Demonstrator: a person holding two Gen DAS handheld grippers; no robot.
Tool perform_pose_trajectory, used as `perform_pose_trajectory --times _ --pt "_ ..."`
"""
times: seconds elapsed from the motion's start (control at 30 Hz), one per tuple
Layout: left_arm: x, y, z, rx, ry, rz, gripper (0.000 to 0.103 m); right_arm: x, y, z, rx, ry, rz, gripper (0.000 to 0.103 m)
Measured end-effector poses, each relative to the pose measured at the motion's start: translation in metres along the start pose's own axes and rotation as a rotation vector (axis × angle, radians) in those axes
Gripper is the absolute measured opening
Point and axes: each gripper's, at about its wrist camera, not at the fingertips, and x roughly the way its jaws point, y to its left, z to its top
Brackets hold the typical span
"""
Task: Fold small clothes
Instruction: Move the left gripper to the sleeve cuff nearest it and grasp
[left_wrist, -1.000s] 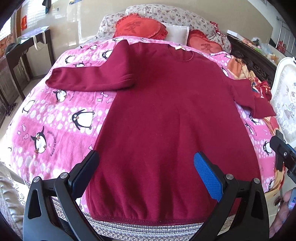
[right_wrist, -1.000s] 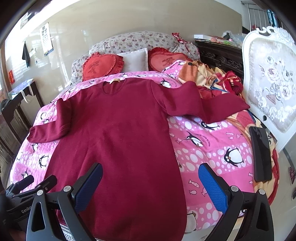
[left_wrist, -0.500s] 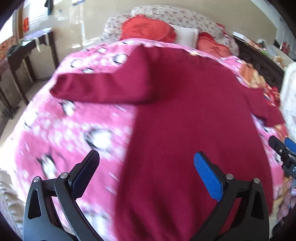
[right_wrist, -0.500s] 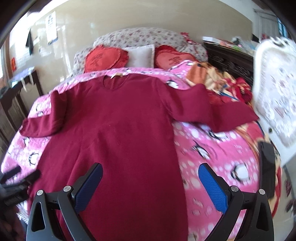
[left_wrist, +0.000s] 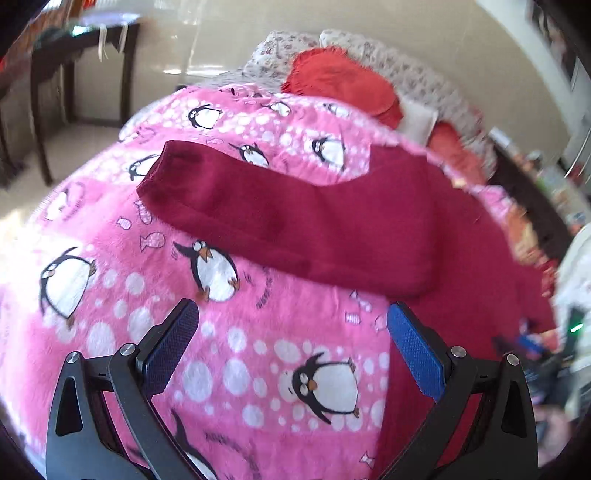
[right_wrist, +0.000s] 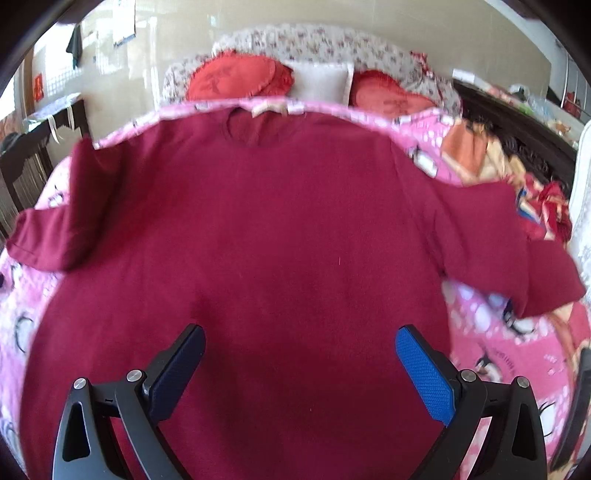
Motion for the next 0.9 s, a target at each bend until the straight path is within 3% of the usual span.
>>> perform_pose_trajectory --times 0.1,0.23,0.33,0.6,0.9 --pt "-0.005 0.021 0.009 -0.053 -0.039 -0.087 0.102 0.005 -0.005 -0.004 0.022 0.001 0.022 0.102" --pt "-0.004 0.05 0.027 -0.154 -0.104 -0.126 0.102 0.007 -0.003 -0.006 0.024 -0.009 0.028 0.103" --pt "0.011 0.069 0.037 -0.238 -0.095 -0.168 0.102 0.01 -0.005 -0.005 0.032 -0.011 0.037 0.103" --pt "0.036 0.08 0.065 -0.228 -0.113 -0.154 0.102 0.011 -0.005 -0.004 0.034 -0.012 0.042 0.103" --pt "0.027 0.095 0.064 -0.267 -0.183 -0.188 0.101 0.01 -0.004 -0.004 0.032 -0.013 0.039 0.103"
